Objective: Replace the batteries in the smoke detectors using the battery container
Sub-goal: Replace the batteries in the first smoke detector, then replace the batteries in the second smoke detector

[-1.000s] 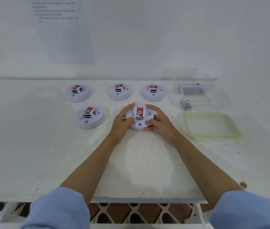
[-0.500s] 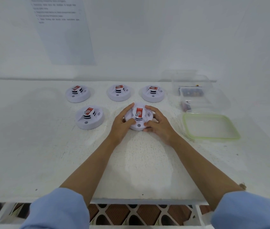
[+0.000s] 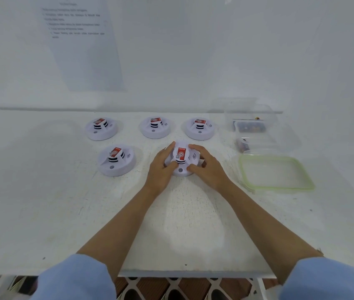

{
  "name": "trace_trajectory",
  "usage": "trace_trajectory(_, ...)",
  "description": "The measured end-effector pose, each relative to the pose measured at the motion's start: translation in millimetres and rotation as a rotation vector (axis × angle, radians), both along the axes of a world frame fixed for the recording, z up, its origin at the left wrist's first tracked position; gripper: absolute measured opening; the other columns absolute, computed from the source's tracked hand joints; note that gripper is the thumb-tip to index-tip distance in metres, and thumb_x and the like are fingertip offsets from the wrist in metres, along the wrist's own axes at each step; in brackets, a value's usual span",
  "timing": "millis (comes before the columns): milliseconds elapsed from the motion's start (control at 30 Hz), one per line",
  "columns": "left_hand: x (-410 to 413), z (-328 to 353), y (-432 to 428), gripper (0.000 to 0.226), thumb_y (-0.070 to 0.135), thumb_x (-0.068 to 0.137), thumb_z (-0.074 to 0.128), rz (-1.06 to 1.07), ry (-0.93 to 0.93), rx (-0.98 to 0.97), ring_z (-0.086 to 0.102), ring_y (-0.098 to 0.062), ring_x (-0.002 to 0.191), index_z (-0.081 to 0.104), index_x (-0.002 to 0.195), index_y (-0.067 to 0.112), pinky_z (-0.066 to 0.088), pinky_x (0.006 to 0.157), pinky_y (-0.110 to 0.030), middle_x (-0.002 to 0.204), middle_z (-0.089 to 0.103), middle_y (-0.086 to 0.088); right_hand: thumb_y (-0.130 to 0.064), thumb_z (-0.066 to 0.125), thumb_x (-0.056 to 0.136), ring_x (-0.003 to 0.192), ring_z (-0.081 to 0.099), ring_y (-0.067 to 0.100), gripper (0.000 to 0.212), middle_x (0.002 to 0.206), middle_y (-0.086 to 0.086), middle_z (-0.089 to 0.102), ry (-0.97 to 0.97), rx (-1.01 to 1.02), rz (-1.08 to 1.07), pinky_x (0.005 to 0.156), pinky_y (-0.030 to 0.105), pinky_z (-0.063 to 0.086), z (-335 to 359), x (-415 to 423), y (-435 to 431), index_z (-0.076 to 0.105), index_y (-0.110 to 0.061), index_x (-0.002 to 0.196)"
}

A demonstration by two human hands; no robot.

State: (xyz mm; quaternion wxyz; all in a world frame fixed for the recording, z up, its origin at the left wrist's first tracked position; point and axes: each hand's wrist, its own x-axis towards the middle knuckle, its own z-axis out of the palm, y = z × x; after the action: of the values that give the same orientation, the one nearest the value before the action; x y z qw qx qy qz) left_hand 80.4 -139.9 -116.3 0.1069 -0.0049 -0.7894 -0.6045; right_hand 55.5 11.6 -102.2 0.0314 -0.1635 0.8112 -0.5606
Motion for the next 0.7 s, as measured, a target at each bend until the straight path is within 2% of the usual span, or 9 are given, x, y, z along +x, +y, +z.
trace_trajectory(100,-3.6,-1.0,2.1,0.049,0.011,0.094,0.047,0.012,-0.034,-0.05,0.039,-0.011,0.126,0.035,0.141,0.018,0.031,0.101,-0.022,0.144,0.041,-0.002,-0.01,0.062,0.084,0.105,0.053,0.012,0.055,0.127,0.001,0.053,-0.015,0.039,0.002,0.085,0.016,0.043,-2.6,-3.2,-0.3,0.042,-0.02,0.134)
trace_trajectory(200,-8.6,0.0,2.8,0.047,0.012,0.095,0.046,0.01,-0.082,-0.066,0.037,-0.018,0.131,0.035,0.141,0.018,0.029,0.105,-0.027,0.144,0.039,-0.003,-0.011,0.061,0.086,0.114,0.05,0.014,0.055,0.134,0.003,0.049,-0.033,0.069,0.006,0.094,0.022,0.04,-5.4,-5.4,-0.3,0.04,-0.017,0.136)
trace_trajectory(333,-13.3,1.1,3.4,0.044,0.014,0.097,0.043,0.018,-0.143,-0.108,0.036,-0.02,0.131,0.035,0.14,0.018,0.027,0.1,-0.023,0.144,0.039,-0.004,-0.014,0.061,0.086,0.123,0.048,0.022,0.055,0.138,0.007,0.047,-0.062,0.094,0.009,0.105,0.035,0.04,-6.7,-6.6,-0.2,0.039,-0.017,0.137)
trace_trajectory(600,-14.6,10.0,3.3,0.047,0.018,0.095,0.048,0.02,-0.214,-0.043,0.032,-0.022,0.135,0.035,0.141,0.02,0.027,0.111,-0.037,0.148,0.032,-0.005,-0.02,0.062,0.086,0.129,0.036,0.019,0.056,0.14,0.003,0.038,-0.069,0.138,0.009,0.11,0.038,0.033,0.7,-7.5,4.2,0.039,-0.021,0.137)
trace_trajectory(700,-23.7,23.1,-0.3,0.046,0.014,0.093,0.049,0.059,-0.195,-0.019,0.033,-0.017,0.132,0.04,0.137,0.025,0.029,0.101,-0.028,0.147,0.033,-0.003,-0.026,0.059,0.087,0.126,0.036,0.016,0.053,0.138,-0.002,0.037,-0.062,0.106,-0.018,0.108,0.035,0.032,13.4,-18.0,7.1,0.038,-0.027,0.136)
